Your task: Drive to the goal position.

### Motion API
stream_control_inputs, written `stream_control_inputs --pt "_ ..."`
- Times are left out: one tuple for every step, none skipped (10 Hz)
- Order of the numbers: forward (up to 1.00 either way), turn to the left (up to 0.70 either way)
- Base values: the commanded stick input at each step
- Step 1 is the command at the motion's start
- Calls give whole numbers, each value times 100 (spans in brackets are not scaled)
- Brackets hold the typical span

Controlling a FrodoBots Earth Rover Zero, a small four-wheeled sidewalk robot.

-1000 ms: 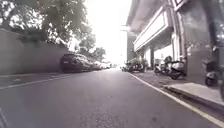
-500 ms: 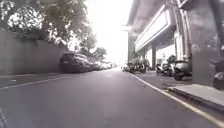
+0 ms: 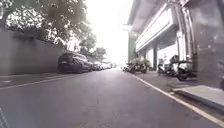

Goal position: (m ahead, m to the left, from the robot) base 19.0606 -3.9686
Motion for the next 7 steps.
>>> stream_control_inputs --pt "45 0" --pt "45 0" --pt "45 0" --pt "45 0" --pt "45 0" --pt "45 0" --pt "45 0"
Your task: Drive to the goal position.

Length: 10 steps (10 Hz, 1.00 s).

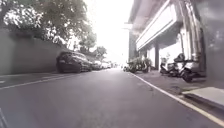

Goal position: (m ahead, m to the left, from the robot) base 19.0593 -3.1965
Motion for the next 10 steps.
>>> stream_control_inputs --pt "45 0" --pt "45 0" --pt "45 0" --pt "45 0" --pt "45 0" --pt "45 0" --pt "45 0" --pt "45 0" --pt "45 0" --pt "45 0"
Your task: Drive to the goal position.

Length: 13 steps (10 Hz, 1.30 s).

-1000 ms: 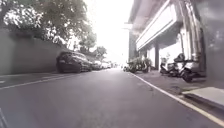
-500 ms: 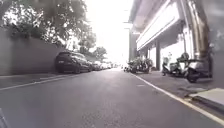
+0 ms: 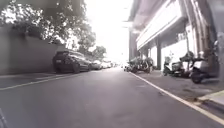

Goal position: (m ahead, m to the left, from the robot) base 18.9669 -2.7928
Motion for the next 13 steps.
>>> stream_control_inputs --pt "45 0" --pt "45 0" --pt "45 0" --pt "45 0" --pt "45 0" --pt "45 0" --pt "45 0" --pt "45 0" --pt "45 0" --pt "45 0" --pt "45 0" --pt "45 0" --pt "45 0"
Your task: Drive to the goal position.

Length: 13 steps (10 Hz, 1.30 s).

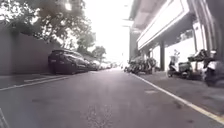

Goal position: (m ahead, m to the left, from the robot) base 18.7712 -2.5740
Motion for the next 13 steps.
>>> stream_control_inputs --pt "45 0" --pt "45 0" --pt "45 0" --pt "45 0" --pt "45 0" --pt "45 0" --pt "45 0" --pt "45 0" --pt "45 0" --pt "45 0" --pt "45 0" --pt "45 0" --pt "45 0"
